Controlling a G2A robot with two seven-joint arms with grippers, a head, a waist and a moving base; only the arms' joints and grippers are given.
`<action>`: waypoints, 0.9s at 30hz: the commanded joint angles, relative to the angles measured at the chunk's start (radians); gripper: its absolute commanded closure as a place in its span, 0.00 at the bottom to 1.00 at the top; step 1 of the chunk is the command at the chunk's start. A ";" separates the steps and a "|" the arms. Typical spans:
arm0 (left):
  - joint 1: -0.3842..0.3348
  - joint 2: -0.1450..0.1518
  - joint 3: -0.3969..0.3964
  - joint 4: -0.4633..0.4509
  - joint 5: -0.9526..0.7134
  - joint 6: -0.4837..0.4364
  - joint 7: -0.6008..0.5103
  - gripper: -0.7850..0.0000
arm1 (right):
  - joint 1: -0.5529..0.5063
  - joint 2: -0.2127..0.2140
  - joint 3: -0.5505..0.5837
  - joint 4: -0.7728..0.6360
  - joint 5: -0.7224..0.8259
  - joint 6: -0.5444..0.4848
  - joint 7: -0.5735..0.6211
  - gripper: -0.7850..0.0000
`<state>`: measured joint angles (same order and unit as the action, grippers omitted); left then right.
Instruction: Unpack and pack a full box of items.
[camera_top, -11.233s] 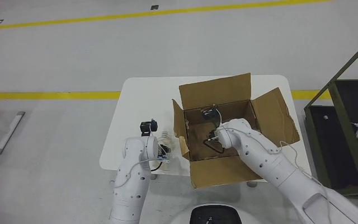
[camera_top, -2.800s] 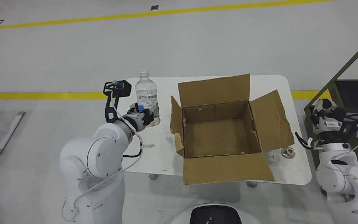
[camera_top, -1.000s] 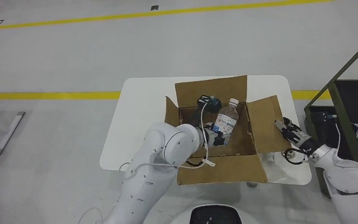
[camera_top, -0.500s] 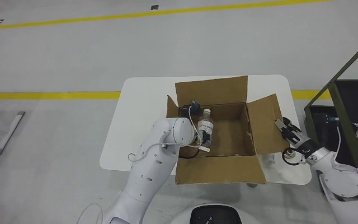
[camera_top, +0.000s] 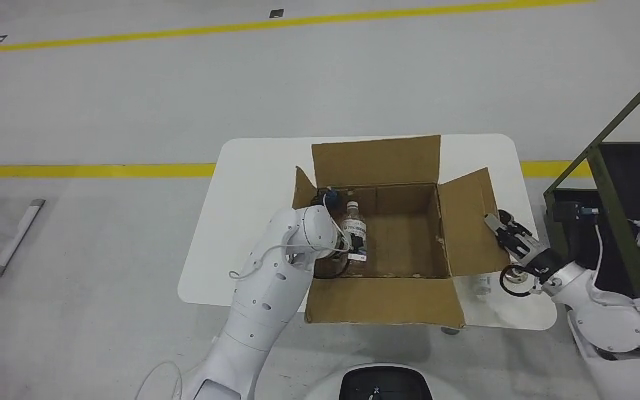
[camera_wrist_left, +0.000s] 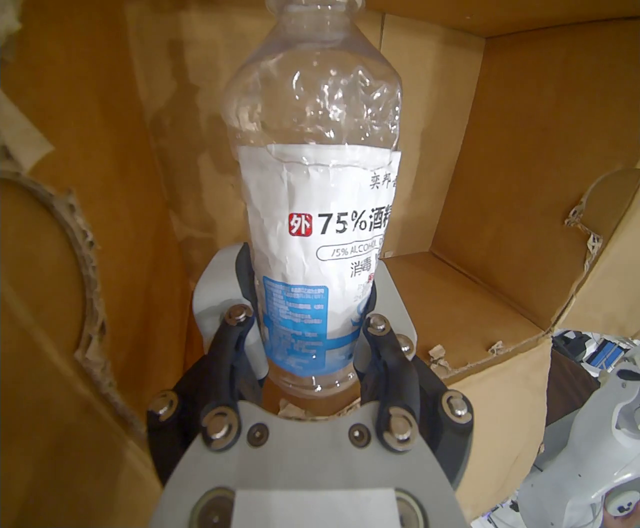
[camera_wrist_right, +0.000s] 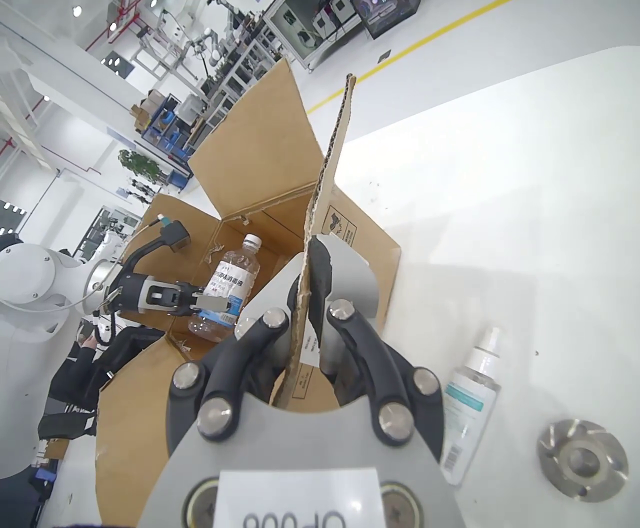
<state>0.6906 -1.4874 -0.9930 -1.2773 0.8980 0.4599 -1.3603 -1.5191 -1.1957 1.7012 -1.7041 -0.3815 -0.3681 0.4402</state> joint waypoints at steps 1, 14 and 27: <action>-0.005 0.000 -0.002 0.020 0.013 0.004 0.004 1.00 | -0.001 0.000 -0.013 -0.002 -0.003 -0.001 -0.002 1.00; -0.010 -0.002 -0.027 0.056 0.048 -0.004 -0.004 0.00 | 0.009 0.006 -0.033 0.005 -0.029 0.010 -0.009 0.80; 0.030 0.005 -0.069 -0.121 0.124 -0.047 -0.047 0.00 | 0.048 0.011 -0.040 0.016 -0.047 0.025 -0.035 0.00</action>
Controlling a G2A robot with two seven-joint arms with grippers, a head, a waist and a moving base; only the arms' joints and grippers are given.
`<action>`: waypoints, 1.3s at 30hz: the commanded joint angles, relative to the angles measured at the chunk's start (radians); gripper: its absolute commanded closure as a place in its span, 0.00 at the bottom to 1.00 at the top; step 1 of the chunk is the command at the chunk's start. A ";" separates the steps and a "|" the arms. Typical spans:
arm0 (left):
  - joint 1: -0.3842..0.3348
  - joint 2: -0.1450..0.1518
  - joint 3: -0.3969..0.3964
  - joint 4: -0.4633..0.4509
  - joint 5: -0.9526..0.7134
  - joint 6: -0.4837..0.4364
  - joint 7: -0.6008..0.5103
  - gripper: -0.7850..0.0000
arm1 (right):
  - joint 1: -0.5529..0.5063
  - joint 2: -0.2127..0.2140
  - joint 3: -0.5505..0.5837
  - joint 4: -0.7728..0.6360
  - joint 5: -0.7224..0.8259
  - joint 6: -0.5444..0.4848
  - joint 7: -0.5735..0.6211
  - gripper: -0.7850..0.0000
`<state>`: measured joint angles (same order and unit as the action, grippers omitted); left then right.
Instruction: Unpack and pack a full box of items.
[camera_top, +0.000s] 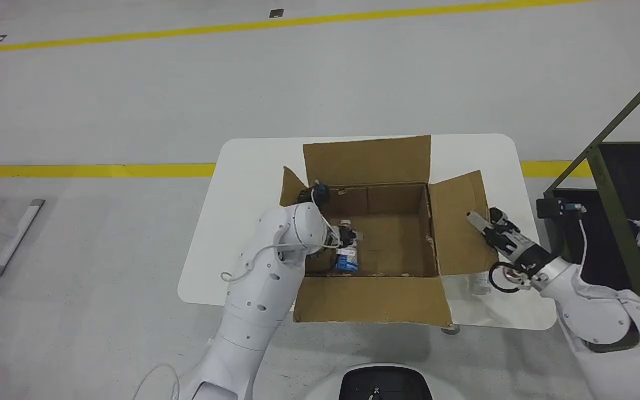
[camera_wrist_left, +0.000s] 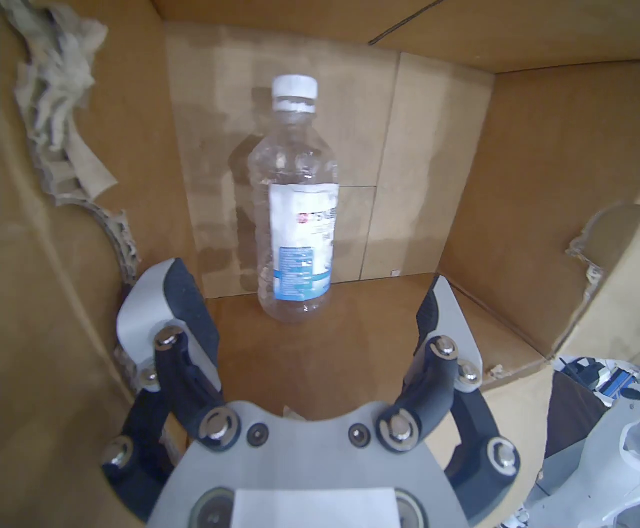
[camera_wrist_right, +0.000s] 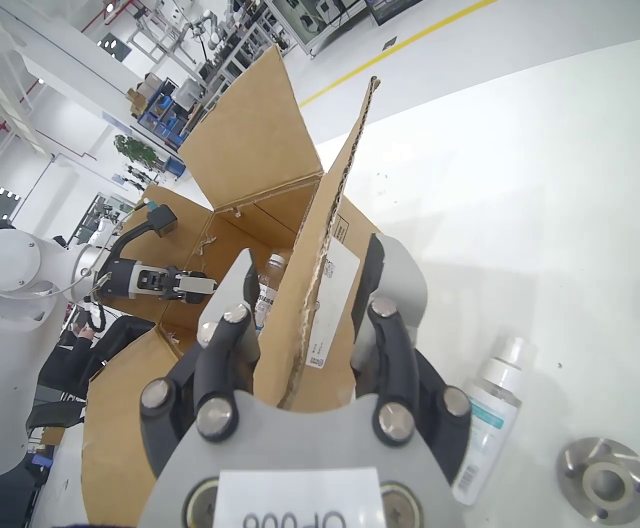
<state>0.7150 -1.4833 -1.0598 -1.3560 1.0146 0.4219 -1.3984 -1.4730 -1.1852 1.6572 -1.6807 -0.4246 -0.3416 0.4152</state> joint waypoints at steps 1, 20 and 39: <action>0.013 0.001 -0.008 -0.070 0.008 -0.012 -0.012 0.00 | 0.000 0.002 0.010 -0.015 -0.018 -0.003 -0.018 0.00; 0.039 0.023 0.054 -0.460 0.264 -0.206 -0.137 0.00 | -0.158 0.044 0.181 -0.158 -0.912 0.181 0.051 0.00; 0.039 0.023 0.054 -0.460 0.264 -0.206 -0.137 0.00 | -0.075 0.039 0.010 -0.193 -0.866 0.135 0.430 0.00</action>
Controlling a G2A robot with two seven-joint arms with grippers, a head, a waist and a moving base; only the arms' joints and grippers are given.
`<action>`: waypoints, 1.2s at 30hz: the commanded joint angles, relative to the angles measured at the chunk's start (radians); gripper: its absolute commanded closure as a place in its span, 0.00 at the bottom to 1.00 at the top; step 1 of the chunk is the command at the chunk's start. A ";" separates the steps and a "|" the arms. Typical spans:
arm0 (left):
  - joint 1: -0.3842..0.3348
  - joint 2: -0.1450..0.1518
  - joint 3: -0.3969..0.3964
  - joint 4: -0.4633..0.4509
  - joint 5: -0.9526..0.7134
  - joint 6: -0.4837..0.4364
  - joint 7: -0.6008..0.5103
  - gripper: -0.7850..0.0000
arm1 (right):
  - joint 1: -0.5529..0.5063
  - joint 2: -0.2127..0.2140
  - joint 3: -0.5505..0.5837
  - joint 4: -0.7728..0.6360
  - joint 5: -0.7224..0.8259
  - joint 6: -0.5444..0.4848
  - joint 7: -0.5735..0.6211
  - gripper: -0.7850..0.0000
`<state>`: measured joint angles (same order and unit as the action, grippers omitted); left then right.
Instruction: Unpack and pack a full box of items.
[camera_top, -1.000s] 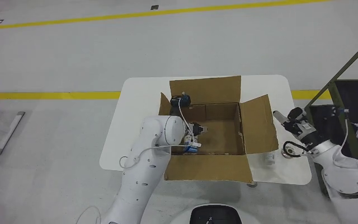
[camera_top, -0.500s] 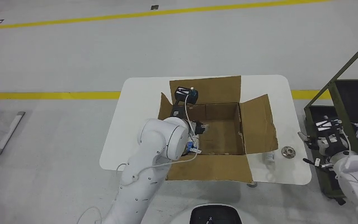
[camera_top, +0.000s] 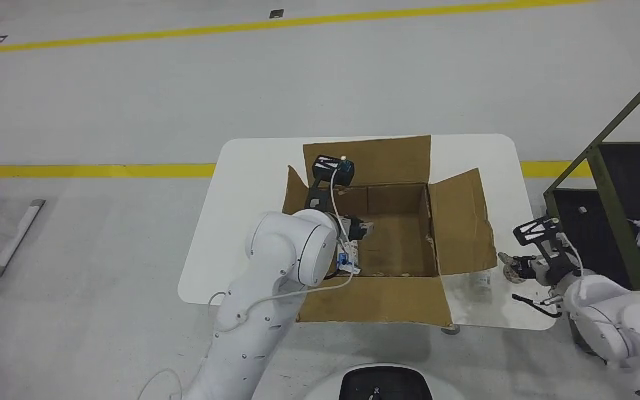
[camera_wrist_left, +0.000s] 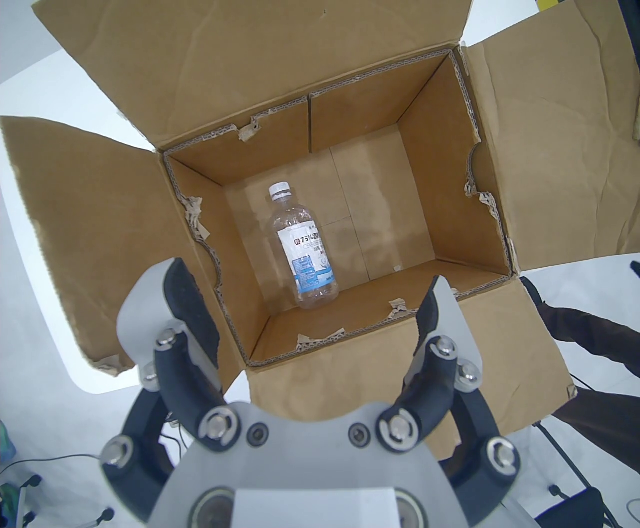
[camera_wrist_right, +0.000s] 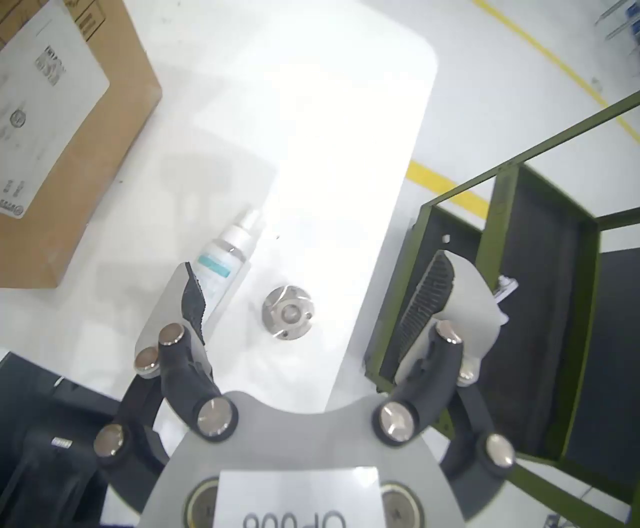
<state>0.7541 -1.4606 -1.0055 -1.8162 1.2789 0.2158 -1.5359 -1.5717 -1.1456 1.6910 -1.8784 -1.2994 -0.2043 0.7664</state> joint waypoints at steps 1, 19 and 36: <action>0.000 0.000 0.000 0.000 0.000 0.000 0.000 0.00 | 0.040 -0.001 -0.047 0.012 0.009 -0.016 0.124 0.00; 0.000 0.000 0.000 0.000 0.000 0.000 0.000 0.00 | 0.127 -0.008 -0.113 0.111 0.116 0.012 0.186 0.00; 0.000 0.000 0.000 0.000 0.000 0.000 0.000 0.00 | 0.196 -0.030 -0.213 0.203 0.198 0.240 0.161 0.25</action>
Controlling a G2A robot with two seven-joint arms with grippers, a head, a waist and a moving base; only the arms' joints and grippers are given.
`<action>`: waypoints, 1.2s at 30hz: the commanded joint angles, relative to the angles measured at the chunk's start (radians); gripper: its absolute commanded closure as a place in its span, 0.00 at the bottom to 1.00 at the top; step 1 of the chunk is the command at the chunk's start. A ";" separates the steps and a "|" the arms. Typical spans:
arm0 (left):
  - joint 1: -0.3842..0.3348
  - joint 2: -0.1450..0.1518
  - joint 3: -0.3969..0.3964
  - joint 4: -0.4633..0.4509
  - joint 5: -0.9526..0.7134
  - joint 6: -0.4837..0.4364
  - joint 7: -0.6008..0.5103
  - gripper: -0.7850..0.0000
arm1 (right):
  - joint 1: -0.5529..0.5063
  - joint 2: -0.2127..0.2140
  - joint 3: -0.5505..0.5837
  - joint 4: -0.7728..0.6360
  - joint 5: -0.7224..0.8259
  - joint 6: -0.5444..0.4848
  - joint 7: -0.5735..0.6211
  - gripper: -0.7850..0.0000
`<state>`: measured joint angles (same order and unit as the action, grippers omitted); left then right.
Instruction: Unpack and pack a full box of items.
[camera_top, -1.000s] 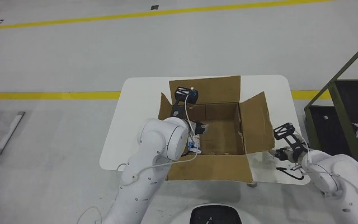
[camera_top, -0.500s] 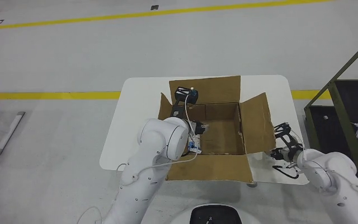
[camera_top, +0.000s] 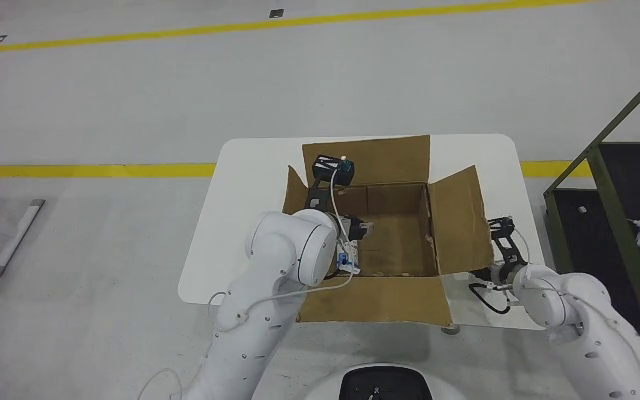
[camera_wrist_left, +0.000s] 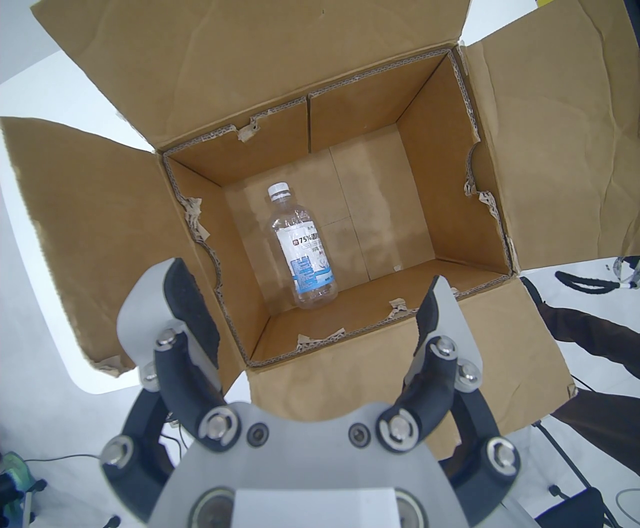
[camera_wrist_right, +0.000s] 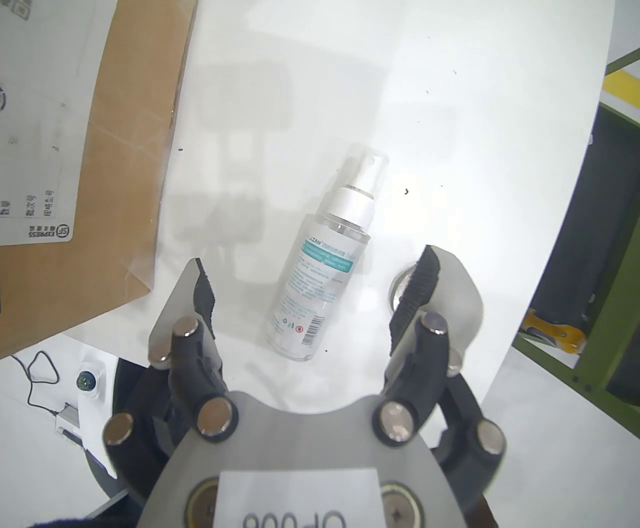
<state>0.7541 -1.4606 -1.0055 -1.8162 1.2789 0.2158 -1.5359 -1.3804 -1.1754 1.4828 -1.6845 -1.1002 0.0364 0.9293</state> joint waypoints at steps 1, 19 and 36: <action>0.000 0.000 0.000 0.000 0.000 0.000 0.000 0.00 | 0.011 -0.001 -0.011 0.017 -0.003 0.001 -0.004 0.21; 0.000 0.000 0.000 0.000 0.000 0.000 0.000 0.00 | 0.082 -0.007 -0.071 0.156 -0.027 -0.002 -0.022 0.49; 0.000 0.000 0.000 0.000 0.000 0.000 0.000 0.00 | 0.021 0.010 0.285 0.078 0.546 -0.122 -0.126 1.00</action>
<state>0.7541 -1.4606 -1.0055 -1.8162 1.2789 0.2158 -1.5359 -1.3453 -1.1670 1.7004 -1.5936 -0.6849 -0.0546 0.8239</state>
